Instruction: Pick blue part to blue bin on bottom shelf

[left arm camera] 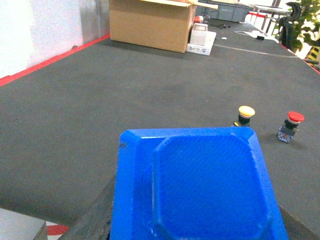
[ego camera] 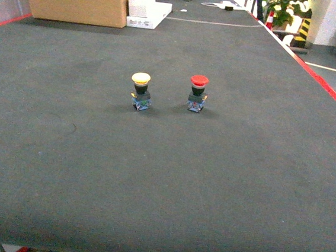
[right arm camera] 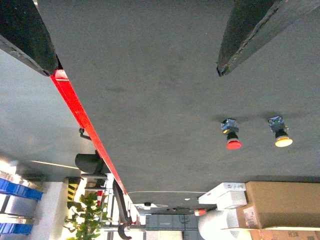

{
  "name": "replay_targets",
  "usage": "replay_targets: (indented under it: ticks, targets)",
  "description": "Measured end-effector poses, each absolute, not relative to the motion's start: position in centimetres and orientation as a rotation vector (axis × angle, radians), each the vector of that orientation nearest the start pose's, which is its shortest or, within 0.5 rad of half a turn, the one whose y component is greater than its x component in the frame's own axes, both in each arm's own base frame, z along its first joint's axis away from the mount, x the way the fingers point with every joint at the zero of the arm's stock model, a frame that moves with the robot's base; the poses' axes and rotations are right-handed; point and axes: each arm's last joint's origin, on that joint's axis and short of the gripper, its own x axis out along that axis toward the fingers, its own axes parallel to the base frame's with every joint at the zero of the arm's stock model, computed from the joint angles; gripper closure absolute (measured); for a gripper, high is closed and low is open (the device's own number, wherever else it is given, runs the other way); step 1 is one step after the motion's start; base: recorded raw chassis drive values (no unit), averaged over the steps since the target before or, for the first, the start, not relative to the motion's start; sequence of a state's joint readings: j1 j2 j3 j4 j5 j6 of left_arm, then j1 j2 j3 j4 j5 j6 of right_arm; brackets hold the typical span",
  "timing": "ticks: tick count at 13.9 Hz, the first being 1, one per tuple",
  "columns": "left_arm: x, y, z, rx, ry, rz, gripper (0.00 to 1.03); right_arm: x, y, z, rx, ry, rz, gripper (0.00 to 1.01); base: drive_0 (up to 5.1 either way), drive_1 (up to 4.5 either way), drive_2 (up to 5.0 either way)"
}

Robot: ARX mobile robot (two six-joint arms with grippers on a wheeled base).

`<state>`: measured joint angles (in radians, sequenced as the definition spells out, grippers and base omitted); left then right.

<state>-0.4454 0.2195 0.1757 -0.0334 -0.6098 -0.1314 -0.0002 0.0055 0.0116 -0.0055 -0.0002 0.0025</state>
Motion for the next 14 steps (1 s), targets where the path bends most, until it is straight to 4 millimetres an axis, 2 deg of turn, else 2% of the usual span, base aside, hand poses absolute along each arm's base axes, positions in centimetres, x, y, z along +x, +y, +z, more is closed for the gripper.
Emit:
replay_targets:
  ticks: [14]
  targets:
    - [9.78, -2.83, 20.44, -0.095, 0.051, 0.169, 0.60, 9.73, 0.00, 16.65, 0.002, -0.001, 0.000, 0.03, -1.5, -1.46, -1.5]
